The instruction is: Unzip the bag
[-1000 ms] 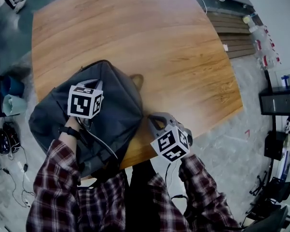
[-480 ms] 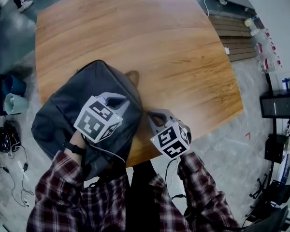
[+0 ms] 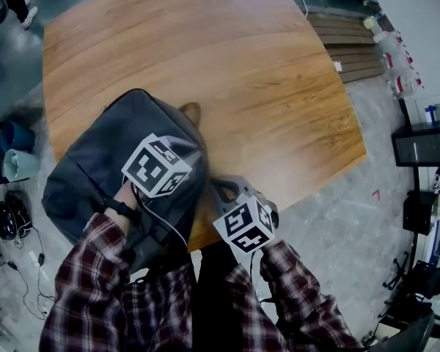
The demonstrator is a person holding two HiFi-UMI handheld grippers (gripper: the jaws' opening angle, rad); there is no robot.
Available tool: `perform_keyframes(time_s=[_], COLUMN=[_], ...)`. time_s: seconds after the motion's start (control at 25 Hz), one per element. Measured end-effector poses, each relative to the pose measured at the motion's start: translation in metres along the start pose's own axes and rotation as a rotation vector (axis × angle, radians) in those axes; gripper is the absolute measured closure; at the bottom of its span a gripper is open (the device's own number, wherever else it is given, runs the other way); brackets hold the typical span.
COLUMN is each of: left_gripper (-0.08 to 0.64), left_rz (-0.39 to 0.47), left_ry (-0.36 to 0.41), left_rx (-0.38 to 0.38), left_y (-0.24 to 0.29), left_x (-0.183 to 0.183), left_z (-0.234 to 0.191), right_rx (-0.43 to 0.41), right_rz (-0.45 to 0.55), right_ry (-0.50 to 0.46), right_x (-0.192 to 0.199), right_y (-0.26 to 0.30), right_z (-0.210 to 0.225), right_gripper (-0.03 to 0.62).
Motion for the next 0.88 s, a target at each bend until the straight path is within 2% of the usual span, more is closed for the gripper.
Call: perform_keyframes(time_s=[0.2,0.44,0.68,0.76,0.88], left_gripper=[0.554,0.554,0.554,0.554,0.554], left_rz=[-0.004,-0.002,0.021,0.038,0.091], left_ry=[-0.012,-0.026,-0.021,-0.018,-0.041], left_rx=[-0.005,-0.016,-0.053,-0.068,-0.099], left_y=[0.008,0.008,0.008,0.006,-0.003], left_x=[-0.004,-0.002,-0.003,-0.004,-0.007], left_z=[0.001,-0.002,-0.002,0.0,0.005], right_rx=[-0.014,-0.058,-0.182,-0.157,-0.103], right_rz=[0.007,0.002,0.024,0.043,0.083], right_ry=[0.024,-0.008,-0.099,-0.07,0.019], right_x=[0.003,-0.003,-0.007,-0.003,-0.003], right_y=[-0.007,-0.002,-0.006,-0.011,-0.022], right_z=[-0.028,-0.058,-0.086,-0.091,-0.075], right_gripper=[0.581,0.58,0.583,0.583,0.583])
Point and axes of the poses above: the fingertips, and each gripper's own axes: y forward along the fingers, z to its right, x out of its underside, the point moved 9 cm from there along -y, backward along the fingers, and after that the axes turned 10 degrees about z, right-handed, at the moved point
